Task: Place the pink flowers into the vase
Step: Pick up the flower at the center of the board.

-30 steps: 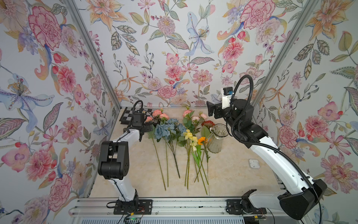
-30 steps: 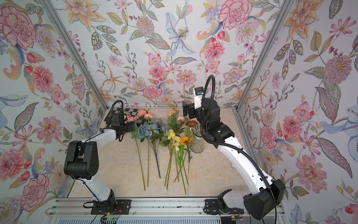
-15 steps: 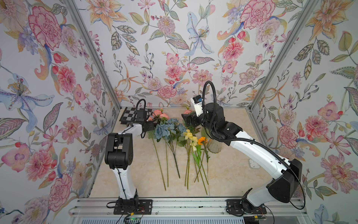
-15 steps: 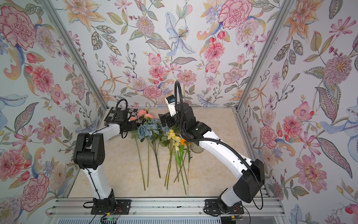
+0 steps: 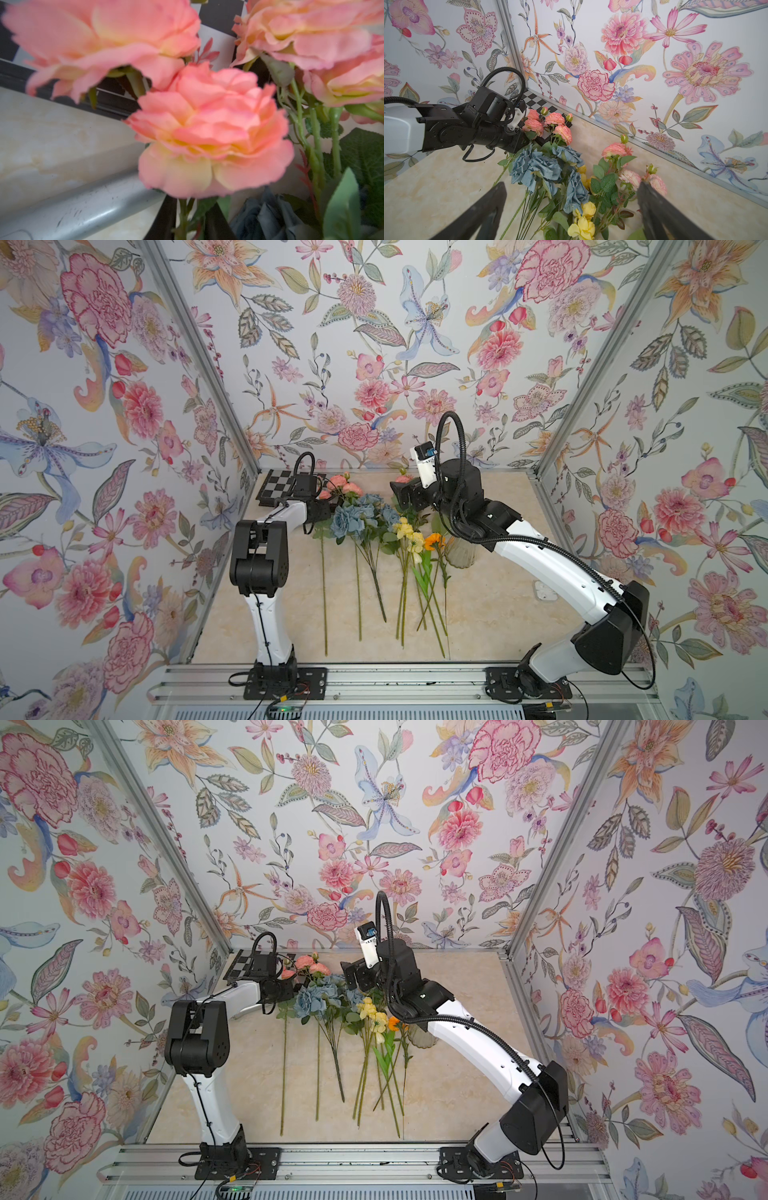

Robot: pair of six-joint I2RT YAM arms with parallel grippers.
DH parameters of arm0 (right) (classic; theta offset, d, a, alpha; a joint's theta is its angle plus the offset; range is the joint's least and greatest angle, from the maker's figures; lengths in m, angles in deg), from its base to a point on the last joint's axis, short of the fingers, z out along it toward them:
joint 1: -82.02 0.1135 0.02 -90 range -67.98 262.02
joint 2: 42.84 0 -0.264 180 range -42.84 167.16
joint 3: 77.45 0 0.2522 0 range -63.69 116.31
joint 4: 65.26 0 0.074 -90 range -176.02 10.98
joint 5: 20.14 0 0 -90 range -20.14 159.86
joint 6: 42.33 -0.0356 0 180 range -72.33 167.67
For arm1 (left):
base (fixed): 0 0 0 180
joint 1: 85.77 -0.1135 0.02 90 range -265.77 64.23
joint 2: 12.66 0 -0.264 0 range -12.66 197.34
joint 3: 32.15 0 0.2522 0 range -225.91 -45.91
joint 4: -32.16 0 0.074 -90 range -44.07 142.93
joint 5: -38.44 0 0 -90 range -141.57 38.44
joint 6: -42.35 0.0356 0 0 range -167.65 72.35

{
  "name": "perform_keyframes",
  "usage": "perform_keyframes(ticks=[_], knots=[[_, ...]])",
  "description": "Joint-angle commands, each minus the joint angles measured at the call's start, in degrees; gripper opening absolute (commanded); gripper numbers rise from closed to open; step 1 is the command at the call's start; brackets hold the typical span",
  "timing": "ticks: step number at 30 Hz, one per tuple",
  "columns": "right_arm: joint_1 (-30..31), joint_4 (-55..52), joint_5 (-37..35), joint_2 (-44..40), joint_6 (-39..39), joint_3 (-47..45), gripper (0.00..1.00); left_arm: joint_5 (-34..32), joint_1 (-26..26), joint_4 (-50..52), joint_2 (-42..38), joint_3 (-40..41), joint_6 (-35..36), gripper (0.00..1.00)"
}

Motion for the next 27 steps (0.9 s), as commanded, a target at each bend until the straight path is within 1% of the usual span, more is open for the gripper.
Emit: perform_keyframes(ticks=[1, 5, 12, 16, 19, 21, 23, 27], knots=[[0.2, 0.1, -1.2, -0.4, -0.4, 0.6, 1.0, 1.0, -0.4, 2.0, 0.1, -1.9, -0.2, 0.18], [0.2, 0.1, -0.9, -0.3, -0.3, 0.5, 1.0, 0.5, -0.4, 3.7, -3.4, -3.3, -0.5, 0.15], [-0.1, 0.2, 0.7, 0.3, -0.4, 0.6, 1.0, -1.7, -0.4, 8.2, -11.5, -8.8, 0.7, 0.12], [-0.5, 0.5, 4.0, 1.6, -1.0, 1.9, 1.0, -2.1, -0.4, 9.4, -14.7, -13.7, 1.3, 0.12], [-0.6, 0.8, 8.5, 3.5, -1.3, 4.0, 1.0, -2.1, -0.4, 10.3, -15.7, -19.2, 1.9, 0.12], [-0.6, 0.8, 11.7, 5.2, -2.2, 6.0, 1.0, -0.9, -0.4, 10.8, -15.5, -23.5, 2.2, 0.12], [-0.5, 1.2, 15.6, 7.3, -3.6, 8.4, 1.0, 2.0, -0.4, 9.7, -15.6, -26.7, 1.9, 0.12], [-0.4, 3.4, 22.8, 11.5, -6.7, 12.8, 1.0, 8.3, -0.2, 4.6, -16.3, -29.5, -0.7, 0.12]])
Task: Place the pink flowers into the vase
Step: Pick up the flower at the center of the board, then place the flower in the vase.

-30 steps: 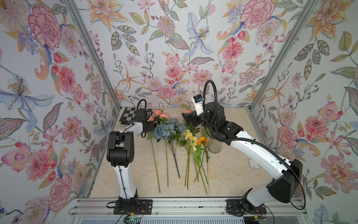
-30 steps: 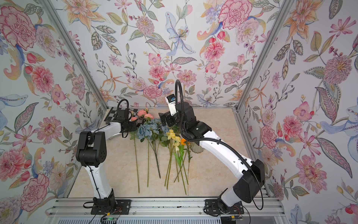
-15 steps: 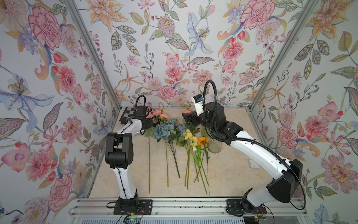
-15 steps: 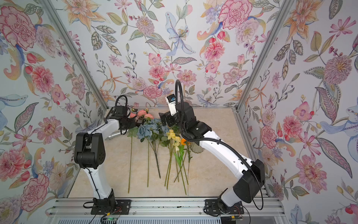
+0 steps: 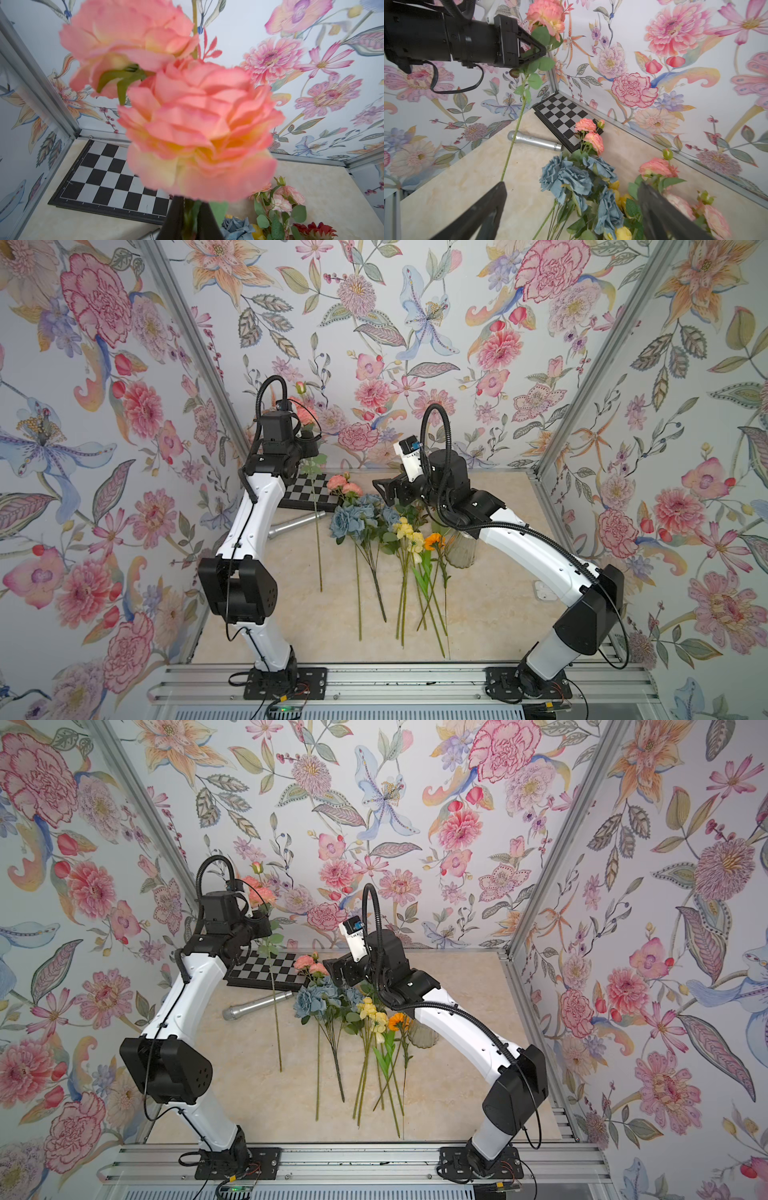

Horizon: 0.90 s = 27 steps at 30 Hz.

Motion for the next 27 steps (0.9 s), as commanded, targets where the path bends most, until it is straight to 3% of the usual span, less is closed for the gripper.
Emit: perform_keyframes(ticks=[1, 12, 21, 27], knots=[[0.1, 2.9, 9.3, 3.2, -3.5, 4.7, 1.0, 6.5, -0.1, -4.0, -1.6, -2.5, -2.2, 0.12], [0.6, 3.3, 17.0, 17.3, -6.7, 22.0, 0.81, 8.7, 2.6, -6.6, -1.6, -6.4, -4.3, 0.12], [0.3, 3.3, 16.4, 27.3, -9.8, 34.5, 0.66, 9.3, 5.2, -7.0, -2.7, -7.5, -5.1, 0.12], [-0.5, 3.3, 16.4, 31.4, -11.4, 39.6, 0.62, 9.3, 6.5, -7.2, -3.4, -7.4, -5.4, 0.11]])
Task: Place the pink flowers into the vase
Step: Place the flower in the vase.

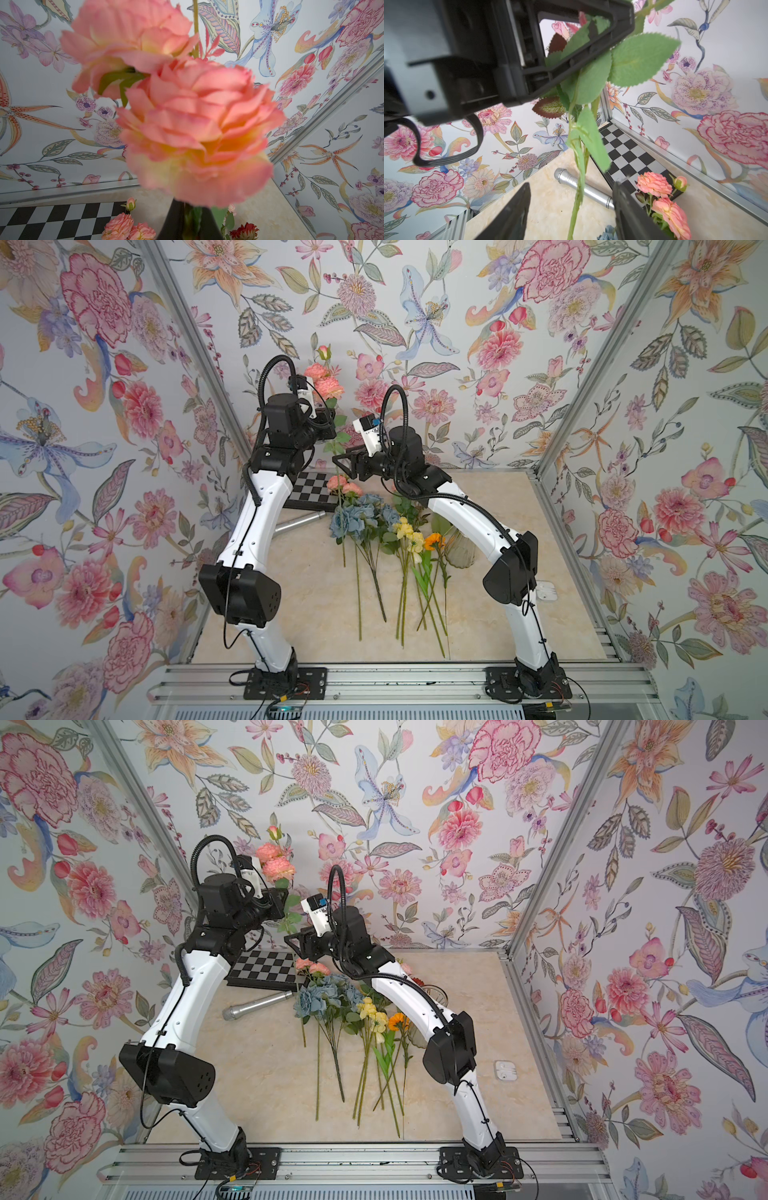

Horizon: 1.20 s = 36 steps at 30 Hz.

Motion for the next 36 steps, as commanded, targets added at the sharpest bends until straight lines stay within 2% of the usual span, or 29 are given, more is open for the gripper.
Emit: perform_keyframes(ticks=[1, 15, 25, 27, 29, 36], knots=[[-0.7, 0.7, 0.9, 1.8, -1.8, 3.6, 0.61, 0.7, 1.0, -1.8, -2.7, -1.7, -1.1, 0.11], [-2.1, 0.7, 1.3, 7.4, -4.6, 11.1, 0.38, 2.1, 1.5, -2.8, -4.4, 1.8, -1.8, 0.11], [-2.5, 0.7, 3.2, 8.3, -5.9, 13.2, 0.07, 3.0, 1.8, -3.0, -4.1, 2.7, -1.9, 0.13], [-2.7, 0.7, 3.5, 8.1, -6.4, 13.2, 0.03, 3.0, 1.8, -3.0, -4.2, 2.6, -1.9, 0.16], [-2.9, 0.7, 3.8, 7.9, -7.1, 13.2, 0.01, 2.7, 1.8, -3.1, -4.3, 2.5, -1.8, 0.28], [-3.6, 0.7, 3.1, 5.8, -8.0, 12.9, 0.0, 0.9, 1.8, -2.4, -5.1, 2.7, -0.8, 0.61]])
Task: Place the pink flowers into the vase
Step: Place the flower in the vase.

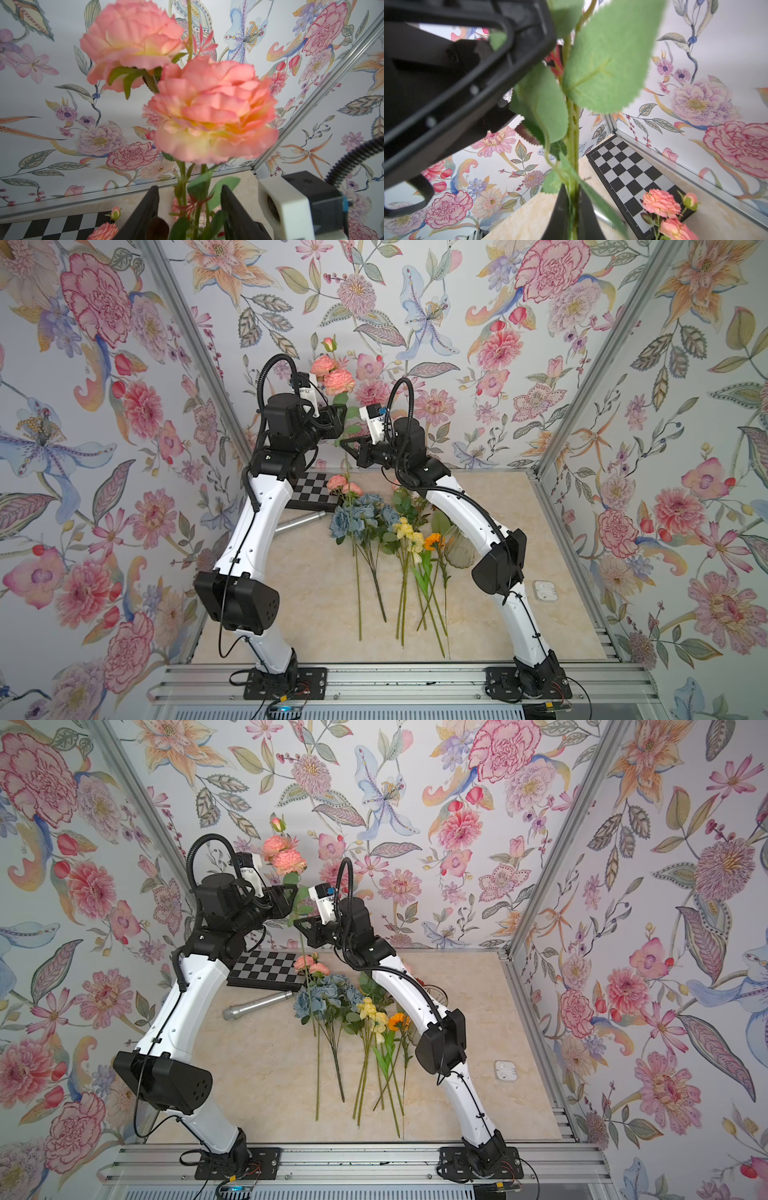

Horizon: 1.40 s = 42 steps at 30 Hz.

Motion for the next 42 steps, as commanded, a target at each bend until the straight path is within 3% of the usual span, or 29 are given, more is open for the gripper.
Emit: perform_keyframes(ticks=[1, 2, 5, 6, 20, 31, 42], knots=[[-0.7, 0.9, -0.5, -1.7, -1.4, 1.2, 0.0, -1.3, 0.4, 0.3, -2.7, 1.1, 0.8, 0.68], [-0.9, 0.9, -0.7, -2.3, -1.3, 0.8, 0.0, -1.7, 0.4, 0.3, -3.0, 1.4, 1.1, 0.72], [-1.8, 0.9, -1.7, -4.7, -0.9, -1.2, 0.0, -3.6, 0.4, 0.4, -4.2, 2.5, 1.8, 0.98], [-1.9, 0.9, -2.1, -5.8, -0.7, -2.2, 0.0, -4.3, 0.4, 0.7, -4.5, 2.9, 2.2, 1.0], [-8.3, -0.5, -7.4, -27.7, 6.5, -20.6, 0.0, -10.9, 0.4, -0.9, -6.4, 13.1, 4.1, 0.99], [-9.9, -3.6, -20.0, -49.9, 14.9, -34.4, 0.0, -12.2, 0.4, -2.3, -5.1, 20.5, 3.3, 0.99], [-11.0, -4.3, -32.3, -63.5, 21.7, -42.6, 0.0, -14.2, 0.6, -1.7, -5.1, 26.2, 4.1, 0.99]])
